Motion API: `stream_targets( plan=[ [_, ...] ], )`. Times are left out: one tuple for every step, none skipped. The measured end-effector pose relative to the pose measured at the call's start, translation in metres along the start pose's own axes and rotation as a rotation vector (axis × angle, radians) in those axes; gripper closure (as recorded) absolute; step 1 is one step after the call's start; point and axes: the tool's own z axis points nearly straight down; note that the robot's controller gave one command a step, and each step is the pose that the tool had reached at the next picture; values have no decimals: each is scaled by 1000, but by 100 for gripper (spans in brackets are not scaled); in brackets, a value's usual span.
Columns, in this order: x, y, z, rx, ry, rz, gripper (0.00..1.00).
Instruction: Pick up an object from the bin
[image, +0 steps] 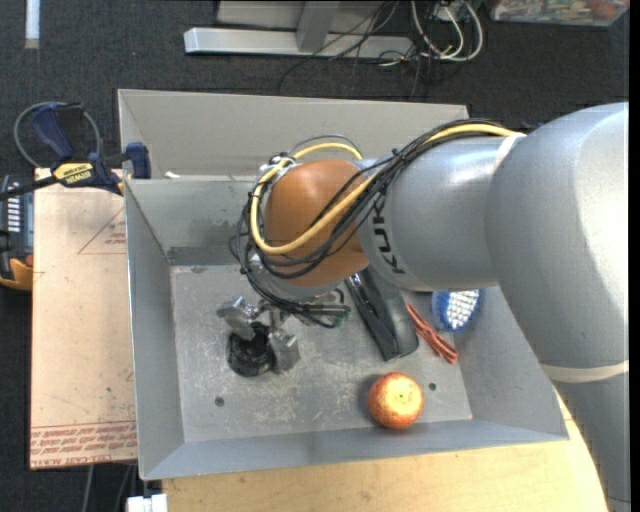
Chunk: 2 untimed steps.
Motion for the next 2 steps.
stream_targets(
  plan=[
    [0,0,0,0,0,0,100],
    [0,0,-1,-1,0,2,100]
  ],
)
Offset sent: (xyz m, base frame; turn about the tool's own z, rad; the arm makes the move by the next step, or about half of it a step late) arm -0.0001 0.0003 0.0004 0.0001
